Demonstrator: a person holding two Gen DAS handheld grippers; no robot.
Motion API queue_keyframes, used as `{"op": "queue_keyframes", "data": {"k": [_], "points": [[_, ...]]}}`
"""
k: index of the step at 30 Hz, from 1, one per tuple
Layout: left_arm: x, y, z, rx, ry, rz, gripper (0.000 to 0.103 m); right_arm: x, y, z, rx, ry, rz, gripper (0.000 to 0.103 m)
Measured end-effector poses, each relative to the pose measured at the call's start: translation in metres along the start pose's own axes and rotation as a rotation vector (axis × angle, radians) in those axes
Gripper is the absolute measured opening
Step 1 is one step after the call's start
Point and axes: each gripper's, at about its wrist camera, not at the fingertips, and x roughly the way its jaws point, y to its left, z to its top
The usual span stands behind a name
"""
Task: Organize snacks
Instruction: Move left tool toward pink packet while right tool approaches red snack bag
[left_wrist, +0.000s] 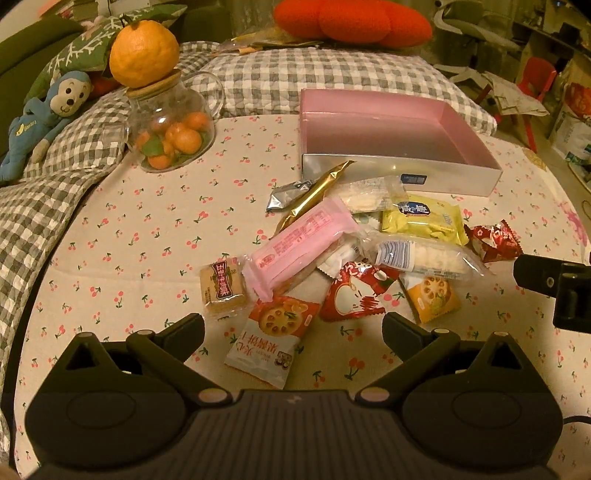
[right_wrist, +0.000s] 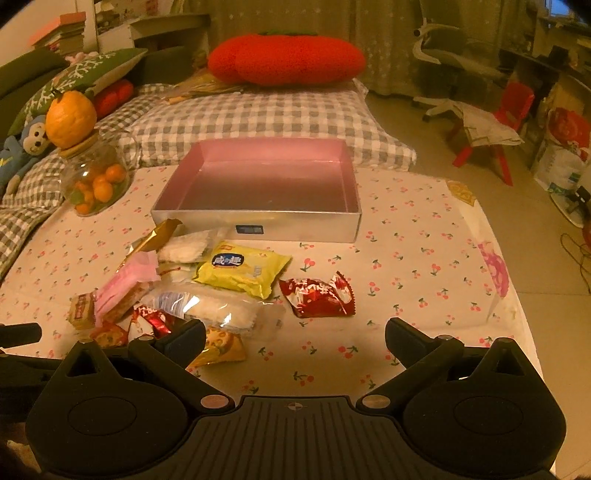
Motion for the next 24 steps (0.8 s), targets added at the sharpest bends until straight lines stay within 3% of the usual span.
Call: {"op": "queue_keyframes", "data": {"k": [24], "points": [[0.0006,0.0021,0.0016,-0.005,0.0,0.002,0.103,0.0015,0.0025,-0.0023,0.001,0.015,0.015,0.103]]}}
